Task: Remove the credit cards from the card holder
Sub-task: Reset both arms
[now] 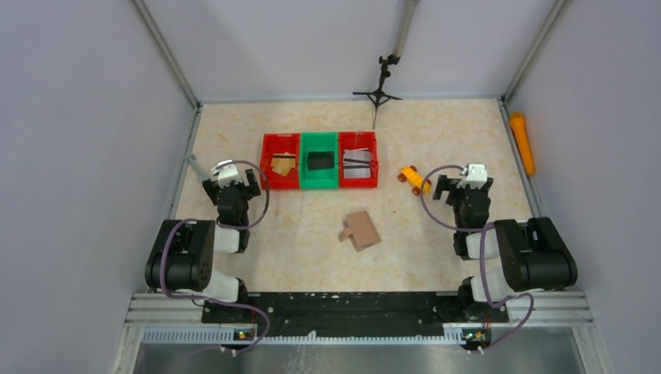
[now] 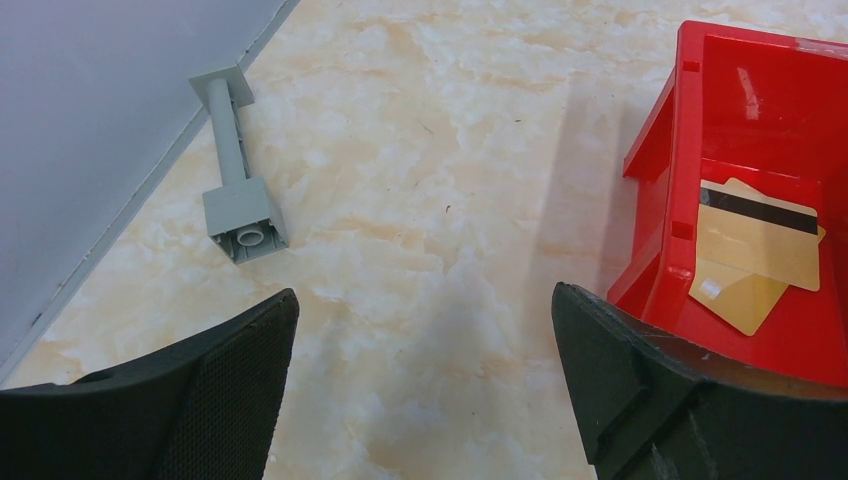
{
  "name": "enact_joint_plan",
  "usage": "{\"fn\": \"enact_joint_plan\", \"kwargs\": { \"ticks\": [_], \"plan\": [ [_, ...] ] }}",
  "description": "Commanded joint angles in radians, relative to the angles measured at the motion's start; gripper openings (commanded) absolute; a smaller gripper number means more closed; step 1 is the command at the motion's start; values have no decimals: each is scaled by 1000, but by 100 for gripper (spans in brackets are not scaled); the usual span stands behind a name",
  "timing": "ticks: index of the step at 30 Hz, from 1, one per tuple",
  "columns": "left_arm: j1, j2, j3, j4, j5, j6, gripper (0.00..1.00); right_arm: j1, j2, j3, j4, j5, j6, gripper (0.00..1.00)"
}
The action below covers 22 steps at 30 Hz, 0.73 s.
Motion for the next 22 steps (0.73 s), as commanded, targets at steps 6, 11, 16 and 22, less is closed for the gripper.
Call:
{"fn": "enact_joint_plan", "kwargs": {
  "ticks": [6, 11, 16, 22],
  "plan": [
    [5, -6, 27, 21, -10, -10, 99, -3, 7, 15, 56, -25, -10, 99],
    [5, -6, 28, 20, -10, -11, 99, -2, 6, 14, 56, -24, -10, 99],
    [5, -5, 33, 14, -9, -12, 99, -3, 6, 14, 56, -24, -10, 99],
    [6, -8, 28, 19, -9, -12, 99, -2, 6, 14, 56, -24, -10, 99]
  ]
}}
